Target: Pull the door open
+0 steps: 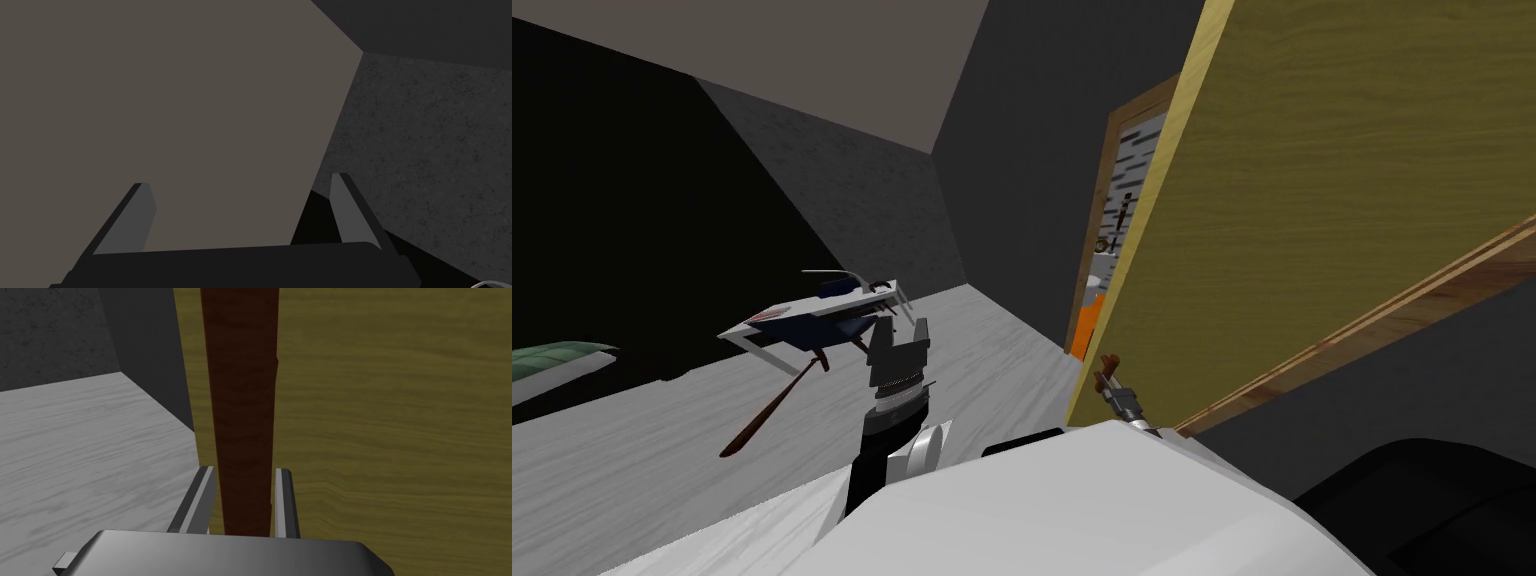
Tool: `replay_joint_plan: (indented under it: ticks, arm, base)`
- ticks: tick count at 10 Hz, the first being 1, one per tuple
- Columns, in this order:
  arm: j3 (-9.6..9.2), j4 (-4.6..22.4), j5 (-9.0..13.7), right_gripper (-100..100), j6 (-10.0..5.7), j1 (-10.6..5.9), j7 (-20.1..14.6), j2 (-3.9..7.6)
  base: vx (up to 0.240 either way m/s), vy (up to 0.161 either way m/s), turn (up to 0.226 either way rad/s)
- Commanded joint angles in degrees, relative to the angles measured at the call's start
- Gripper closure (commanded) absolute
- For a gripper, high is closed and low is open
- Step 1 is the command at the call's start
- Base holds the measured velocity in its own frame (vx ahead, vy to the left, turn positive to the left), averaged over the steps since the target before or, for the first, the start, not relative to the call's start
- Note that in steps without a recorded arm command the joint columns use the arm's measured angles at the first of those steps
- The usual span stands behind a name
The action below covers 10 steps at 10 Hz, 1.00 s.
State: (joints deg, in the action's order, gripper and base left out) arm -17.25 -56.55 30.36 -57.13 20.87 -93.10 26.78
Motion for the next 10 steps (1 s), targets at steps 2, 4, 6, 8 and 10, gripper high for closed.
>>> replay_joint_plan:
  ticks: [2, 4, 6, 8, 10]
  arm:
    - [-1.14, 0.9, -0.7, 100, -1.57, 0.6, -1.4, 0.99]
    - [-1.89, 1.5, -1.2, 100, -2.69, 0.84, -2.4, 1.72]
    - [-1.92, 1.8, -1.3, 100, -3.02, 0.69, -2.6, 2.0]
    - [-2.68, 2.7, -1.7, 100, -4.29, 0.88, -3.6, 2.59]
    - [-3.28, 3.5, -2.1, 100, -5.48, 0.97, -4.5, 3.17]
  base:
    - [-0.206, -0.02, 0.128]
    - [-0.202, -0.023, 0.115]
    - [-0.161, -0.014, 0.058]
    - [-0.171, -0.036, 0.135]
    - [-0.175, -0.037, 0.121]
